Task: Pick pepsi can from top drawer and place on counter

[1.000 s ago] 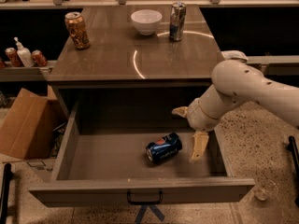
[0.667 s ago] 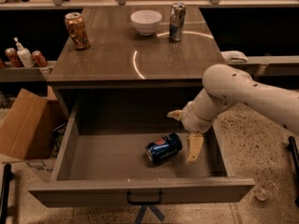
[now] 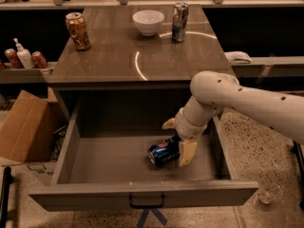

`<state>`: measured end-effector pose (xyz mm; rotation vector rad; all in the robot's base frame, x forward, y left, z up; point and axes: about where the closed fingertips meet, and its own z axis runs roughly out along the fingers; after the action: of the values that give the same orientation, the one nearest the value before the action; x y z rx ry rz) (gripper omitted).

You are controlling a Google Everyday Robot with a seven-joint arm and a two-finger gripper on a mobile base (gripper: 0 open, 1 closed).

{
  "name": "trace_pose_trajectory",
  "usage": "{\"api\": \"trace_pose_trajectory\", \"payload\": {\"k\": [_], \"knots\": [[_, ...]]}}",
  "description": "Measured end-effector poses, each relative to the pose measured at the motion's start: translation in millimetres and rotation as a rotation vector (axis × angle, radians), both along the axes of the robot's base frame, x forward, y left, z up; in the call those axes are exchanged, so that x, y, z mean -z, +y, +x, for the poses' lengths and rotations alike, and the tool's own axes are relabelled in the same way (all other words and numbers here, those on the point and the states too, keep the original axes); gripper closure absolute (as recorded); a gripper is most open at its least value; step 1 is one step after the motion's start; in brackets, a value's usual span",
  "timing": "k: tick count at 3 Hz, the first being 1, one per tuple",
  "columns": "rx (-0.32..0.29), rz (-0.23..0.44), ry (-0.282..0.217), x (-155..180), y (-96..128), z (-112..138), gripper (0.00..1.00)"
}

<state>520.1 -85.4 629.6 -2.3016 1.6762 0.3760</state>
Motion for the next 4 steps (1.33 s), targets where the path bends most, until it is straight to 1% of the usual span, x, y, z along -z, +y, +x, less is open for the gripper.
{"api": "trace_pose_trajectory", "payload": {"k": [1, 2, 3, 4], "knots": [[-0.018, -0.017, 0.012, 10, 6, -3, 0.49], [-0.029, -0.022, 0.011, 10, 9, -6, 0.73], [-0.005, 0.018, -0.033, -26, -2, -5, 0.95], [0.066, 0.072, -0.097, -83, -30, -6, 1.0]]}}
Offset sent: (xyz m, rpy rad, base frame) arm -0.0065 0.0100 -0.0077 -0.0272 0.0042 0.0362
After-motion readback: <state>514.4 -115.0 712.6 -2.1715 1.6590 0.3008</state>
